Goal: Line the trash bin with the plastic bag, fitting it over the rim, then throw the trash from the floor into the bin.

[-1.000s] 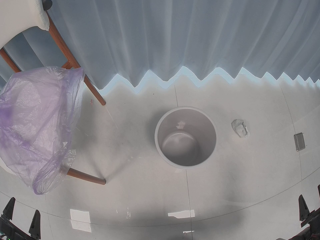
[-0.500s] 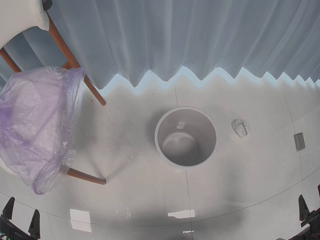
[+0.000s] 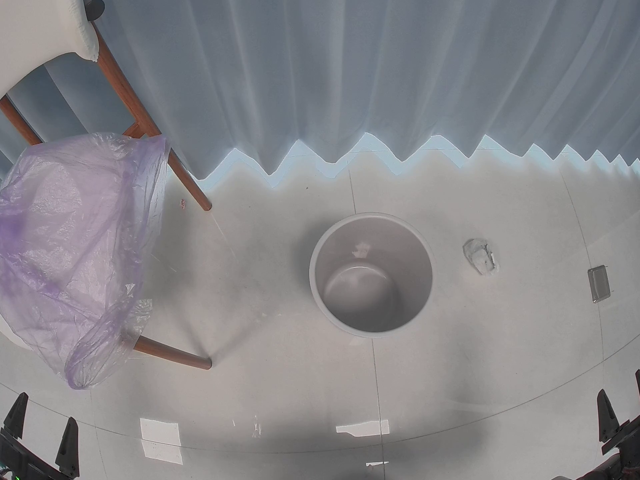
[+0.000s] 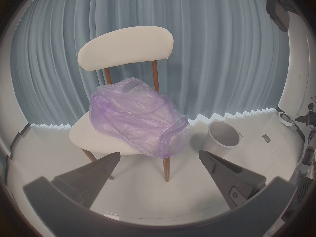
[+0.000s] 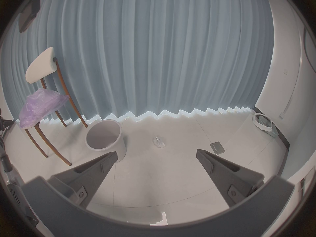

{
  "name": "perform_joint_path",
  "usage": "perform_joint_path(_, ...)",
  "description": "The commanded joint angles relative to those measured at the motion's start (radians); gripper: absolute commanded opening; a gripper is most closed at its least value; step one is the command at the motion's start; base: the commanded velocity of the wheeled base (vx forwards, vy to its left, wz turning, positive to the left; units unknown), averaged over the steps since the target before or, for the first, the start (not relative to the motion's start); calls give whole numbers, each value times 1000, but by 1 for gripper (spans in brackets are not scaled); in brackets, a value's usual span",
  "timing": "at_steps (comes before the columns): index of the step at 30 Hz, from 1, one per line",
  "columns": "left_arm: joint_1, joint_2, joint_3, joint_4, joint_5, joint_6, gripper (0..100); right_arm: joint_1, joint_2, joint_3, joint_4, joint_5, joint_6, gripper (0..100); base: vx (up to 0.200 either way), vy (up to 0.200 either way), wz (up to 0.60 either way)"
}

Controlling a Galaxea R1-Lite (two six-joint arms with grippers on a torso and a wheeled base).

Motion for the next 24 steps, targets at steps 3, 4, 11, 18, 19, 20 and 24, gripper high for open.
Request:
perform_joint_path(3, 1, -16, 18, -2, 4, -6, 100, -1, 0, 18, 0, 0, 0, 100, 0, 0, 0)
perform_joint_path(4, 1, -16, 18, -1, 4, -6, 100, -1, 0, 18, 0, 0, 0, 100, 0, 0, 0)
perform_joint_path(11, 1, -16, 18, -8, 2, -3, 100, -1, 0, 18, 0, 0, 0, 100, 0, 0, 0)
perform_joint_path(18, 1, 15, -38, -214, -74, 141, 100, -1, 0, 18, 0, 0, 0, 100, 0, 0, 0)
perform_joint_path(19, -1, 85, -67, -294, -93, 152, 100, 1, 0, 18, 0, 0, 0, 100, 0, 0, 0)
perform_joint_path(20, -4, 128, -81, -306, -94, 141, 100, -1, 0, 18, 0, -1, 0, 100, 0, 0, 0)
perform_joint_path(24, -13, 133, -137, -215, -54, 112, 100, 1, 0, 18, 0, -1, 0, 100, 0, 0, 0)
